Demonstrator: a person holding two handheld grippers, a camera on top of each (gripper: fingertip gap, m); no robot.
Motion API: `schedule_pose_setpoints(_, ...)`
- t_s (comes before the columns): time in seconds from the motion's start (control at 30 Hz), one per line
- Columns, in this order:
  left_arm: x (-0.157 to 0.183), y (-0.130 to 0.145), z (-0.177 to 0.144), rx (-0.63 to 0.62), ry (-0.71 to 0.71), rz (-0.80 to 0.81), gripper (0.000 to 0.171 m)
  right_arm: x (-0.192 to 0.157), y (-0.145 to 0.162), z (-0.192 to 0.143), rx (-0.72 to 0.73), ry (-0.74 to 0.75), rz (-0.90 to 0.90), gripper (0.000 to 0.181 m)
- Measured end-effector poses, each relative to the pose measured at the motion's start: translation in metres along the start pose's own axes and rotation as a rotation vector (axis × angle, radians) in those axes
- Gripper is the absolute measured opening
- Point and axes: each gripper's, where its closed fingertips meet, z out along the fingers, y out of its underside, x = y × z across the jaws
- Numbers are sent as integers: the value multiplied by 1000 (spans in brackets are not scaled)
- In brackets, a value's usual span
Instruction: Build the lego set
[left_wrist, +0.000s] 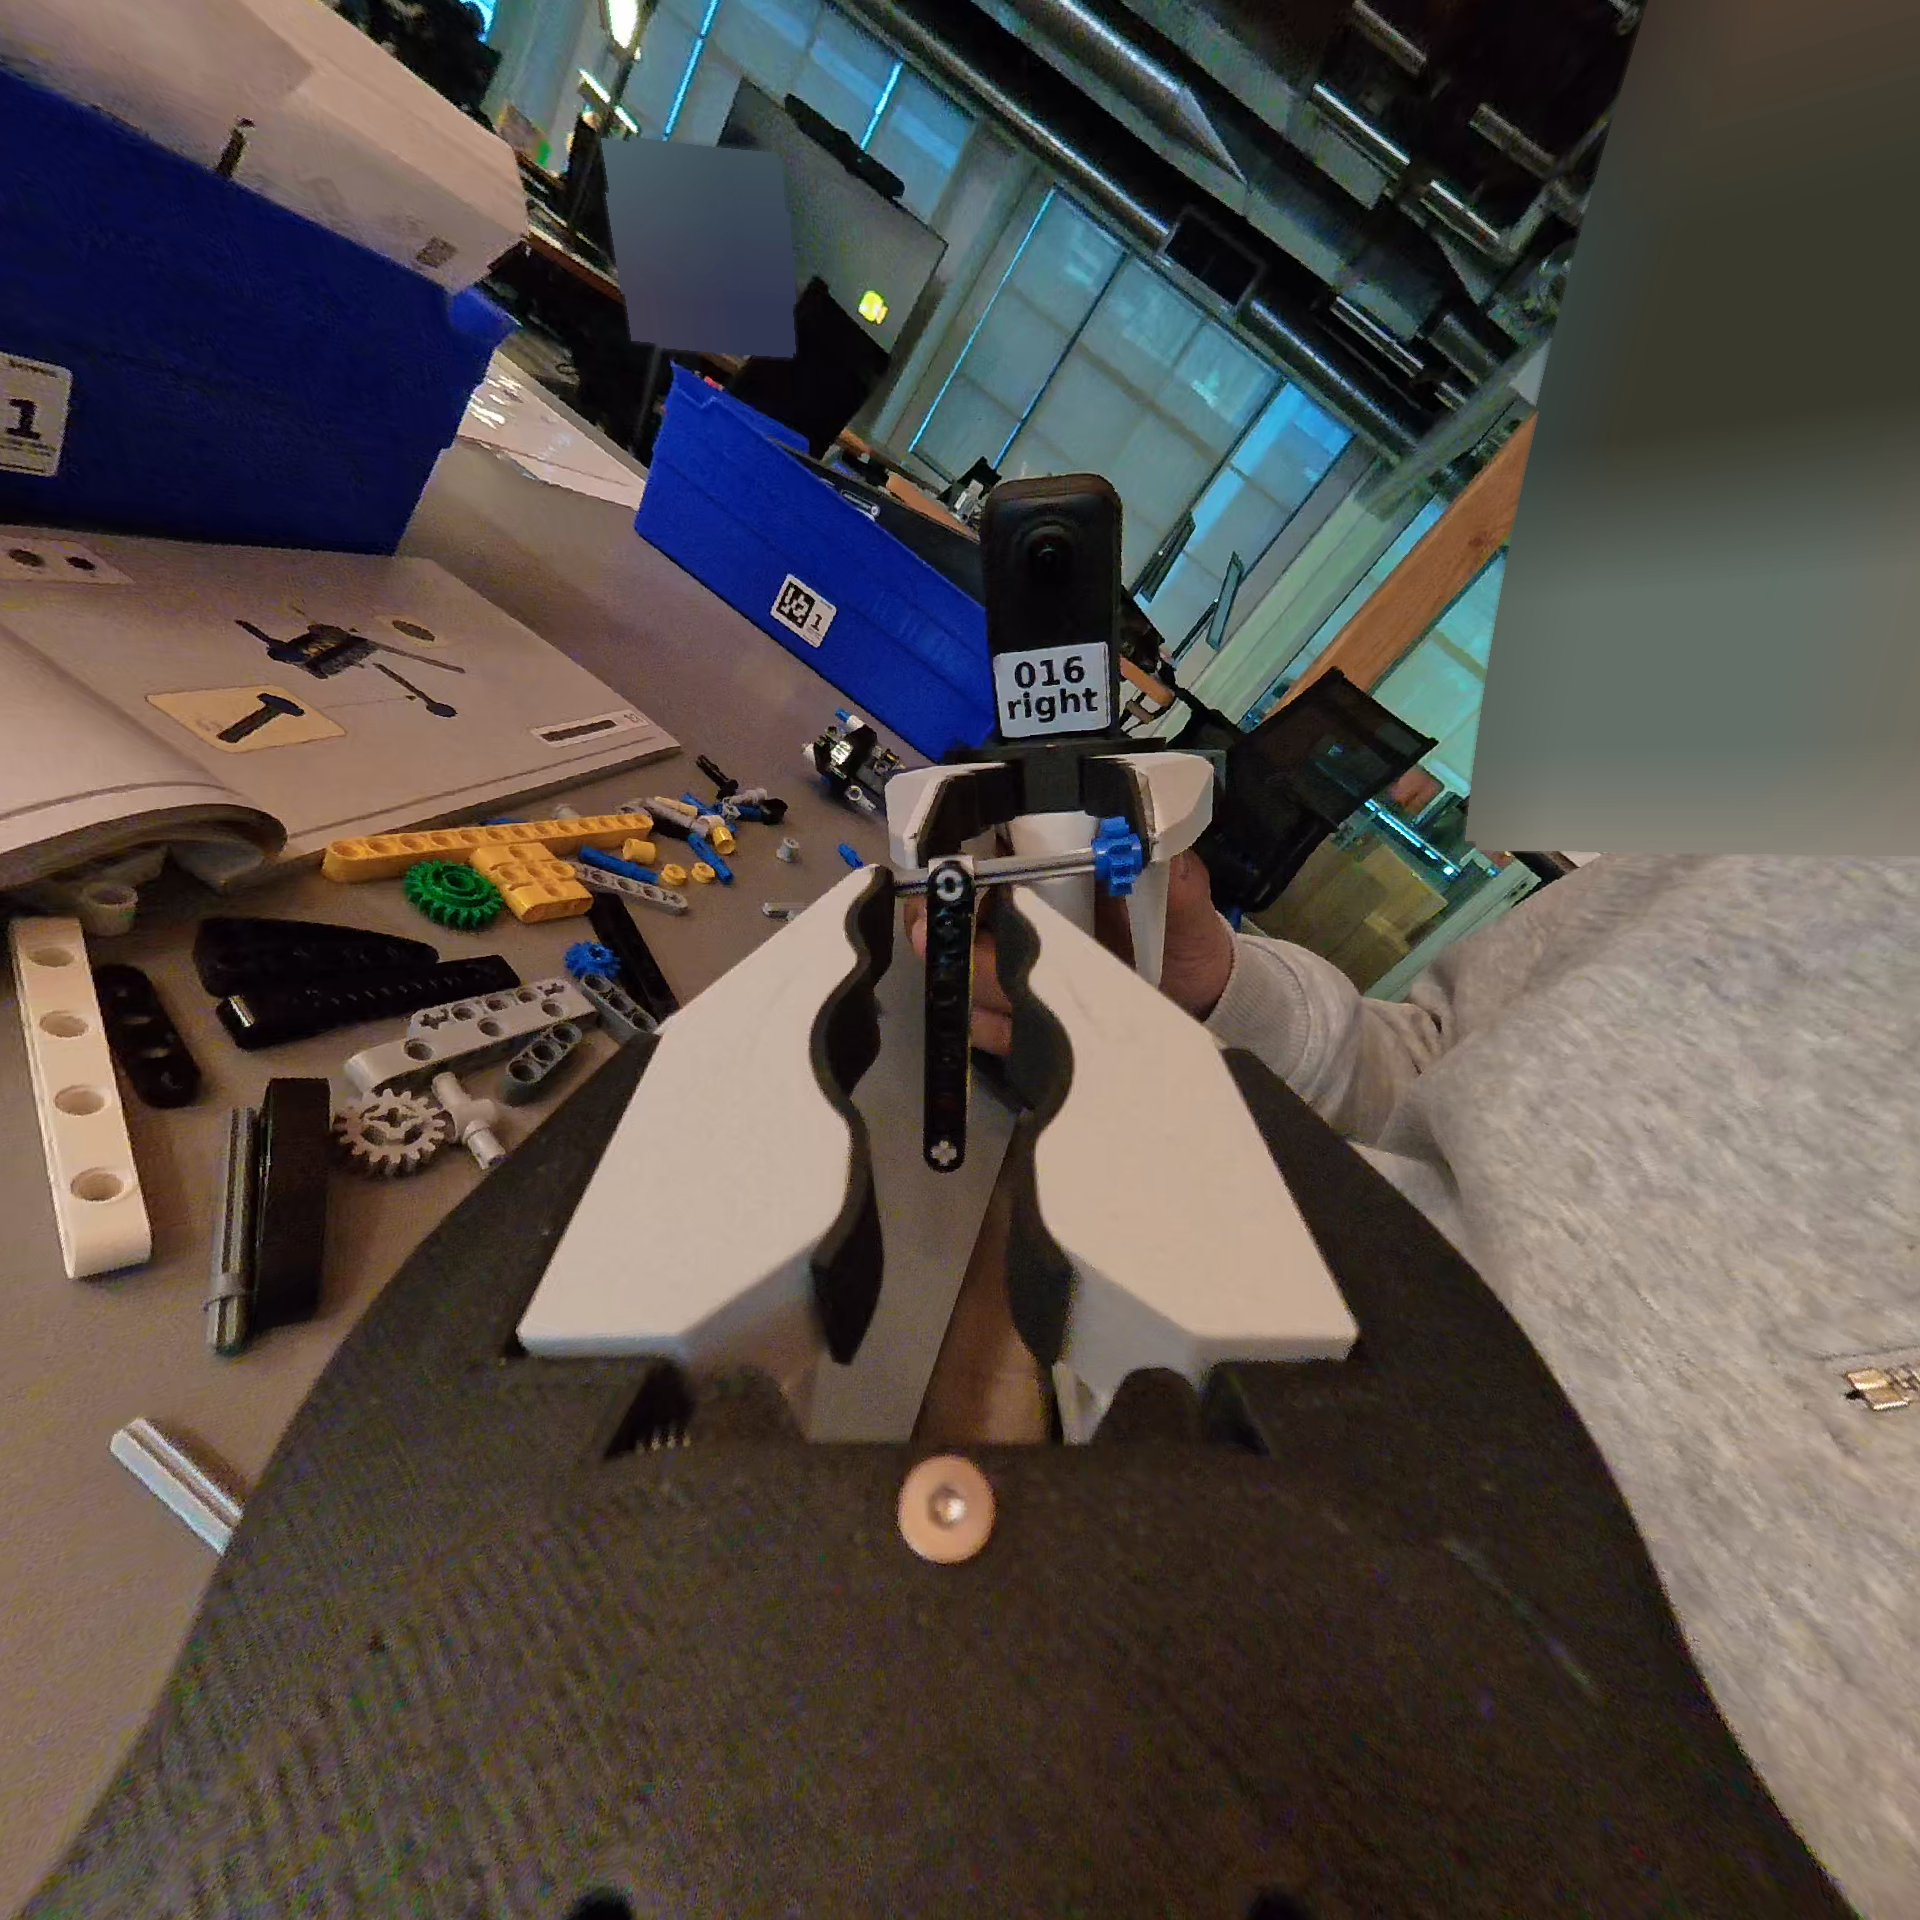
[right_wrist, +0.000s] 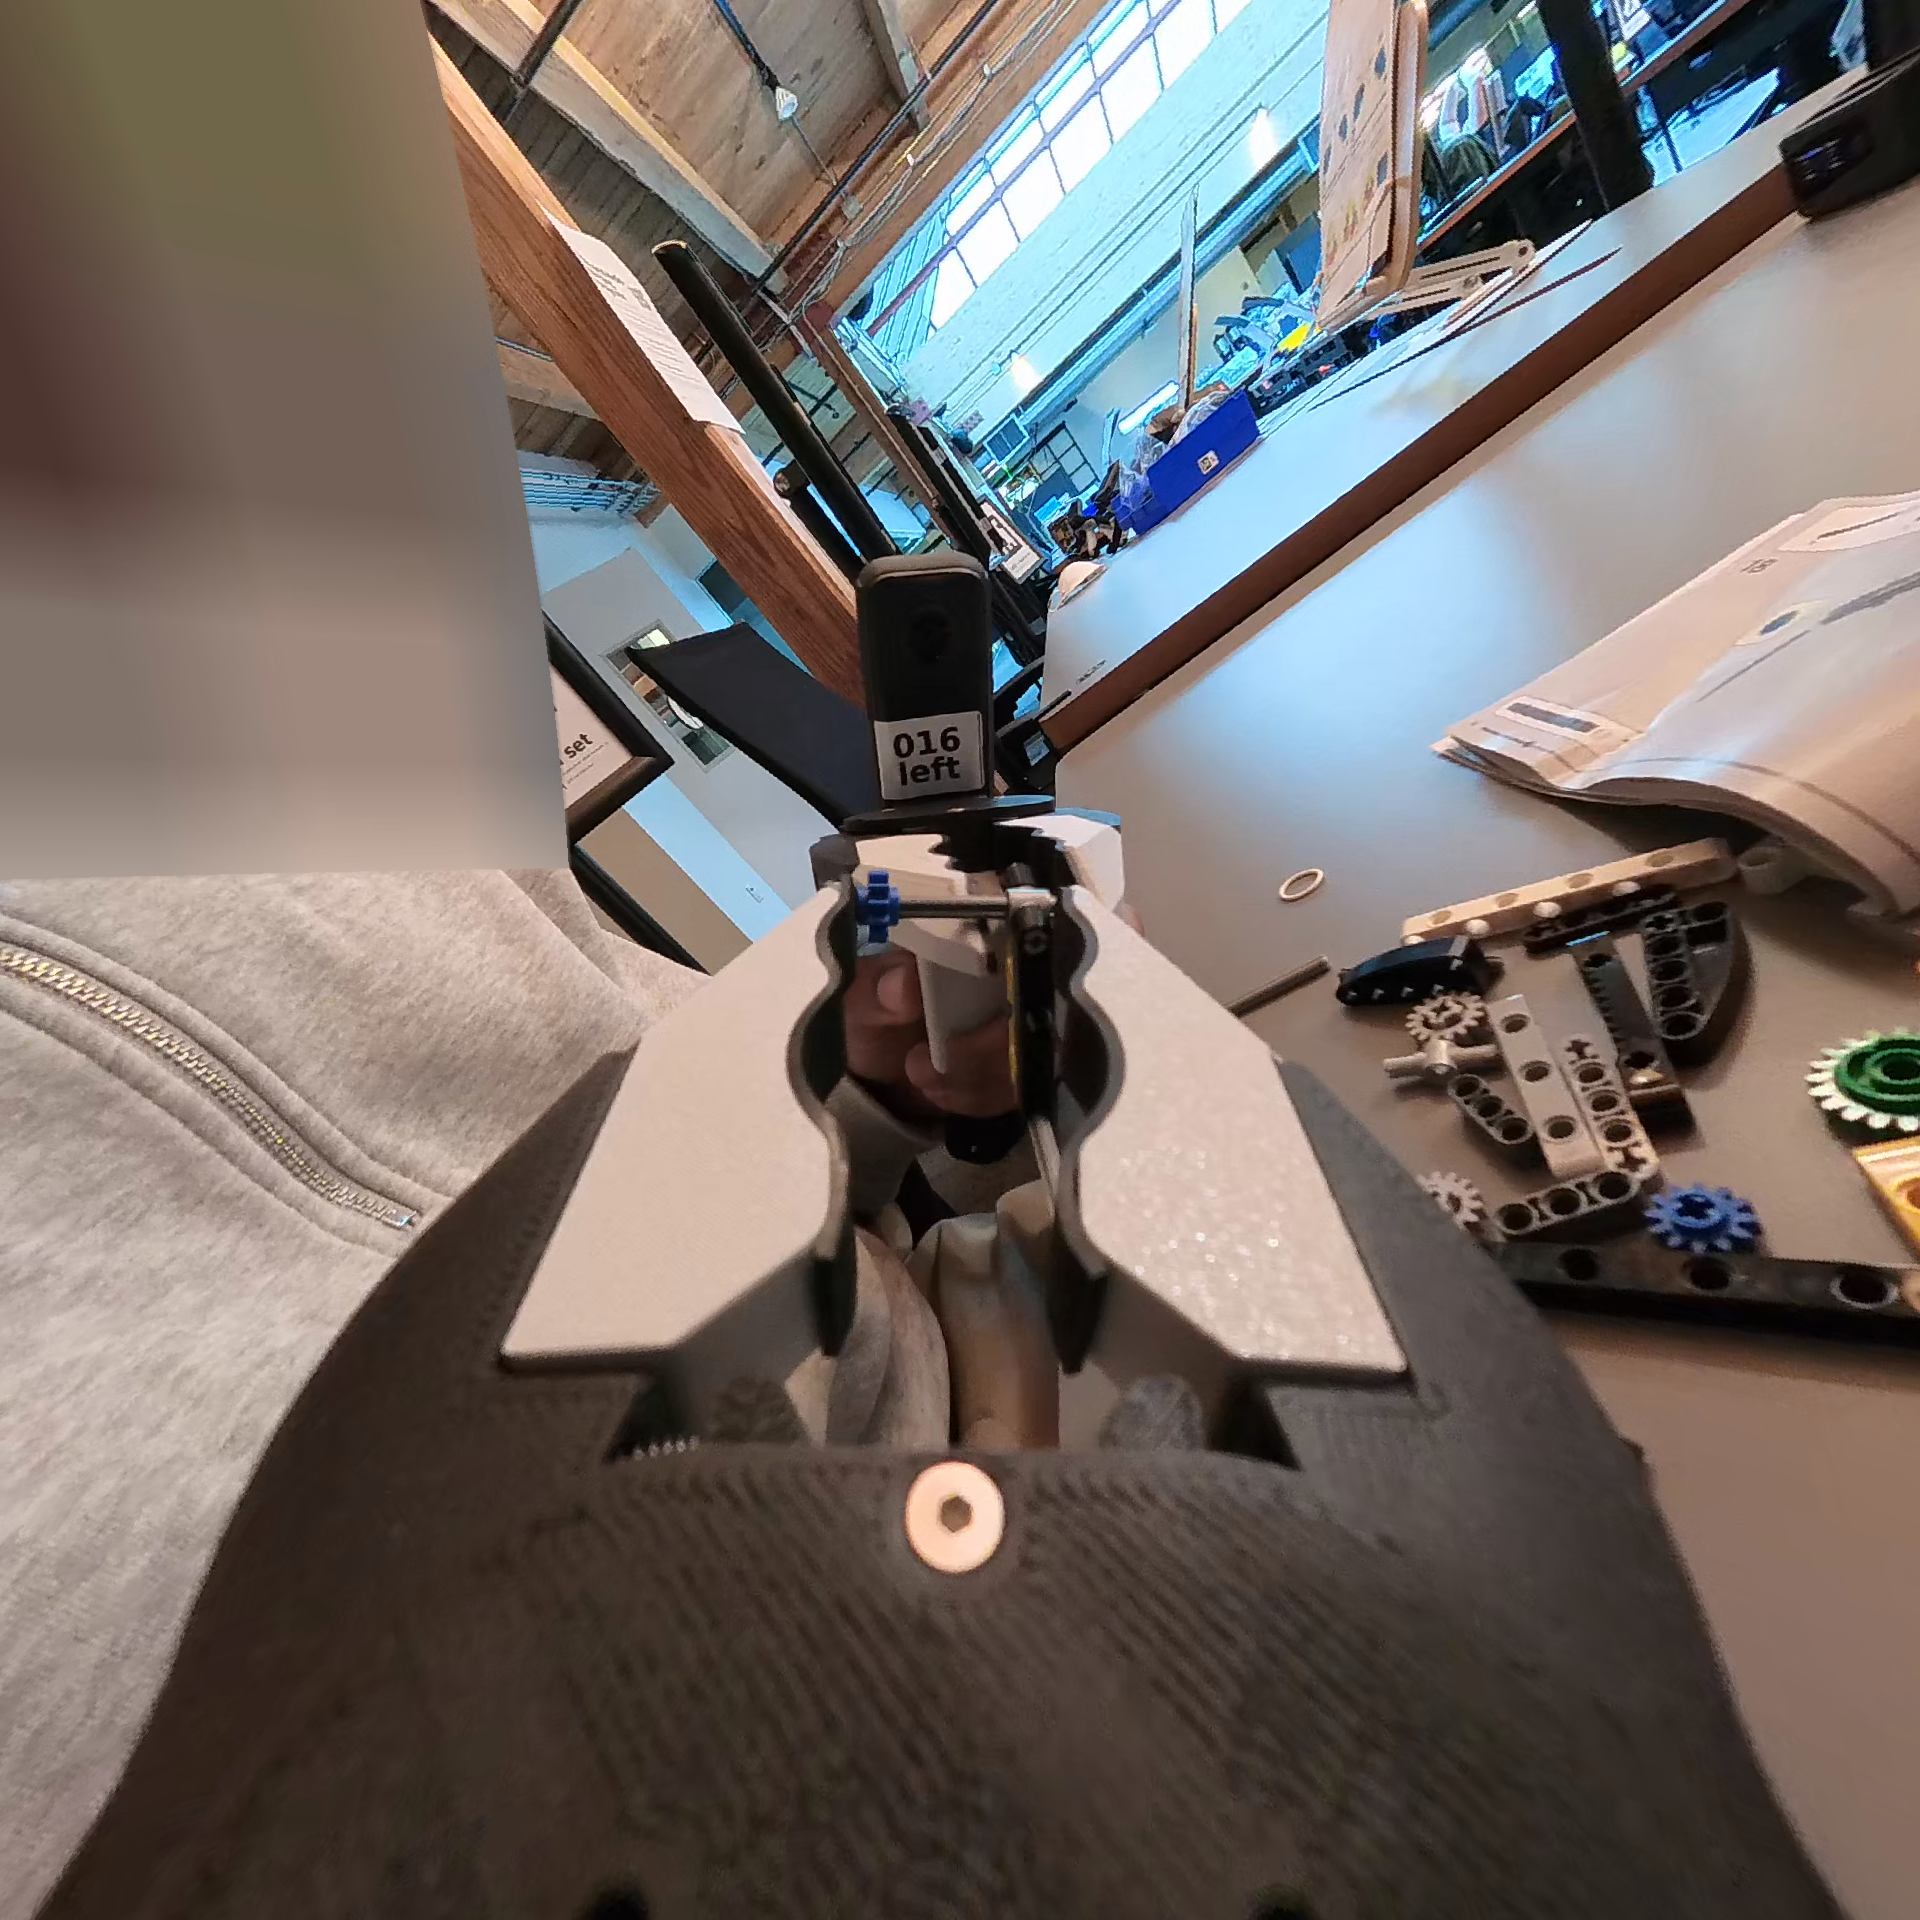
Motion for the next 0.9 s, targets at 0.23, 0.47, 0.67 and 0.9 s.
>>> schedule_pose_setpoints(0.23,1,-2,0,12,28,-30,24,2,-3,-3,12,9,-1,36)
schedule_pose_setpoints(0.47,3,-3,0,19,62,-67,31,4,-3,-4,14,16,-5,35)
schedule_pose_setpoints(0.67,4,-4,-1,28,78,-89,32,4,-4,-5,15,19,-8,35)
schedule_pose_setpoints(0.9,5,-5,-1,34,93,-111,33,4,-4,-5,16,21,-12,35)
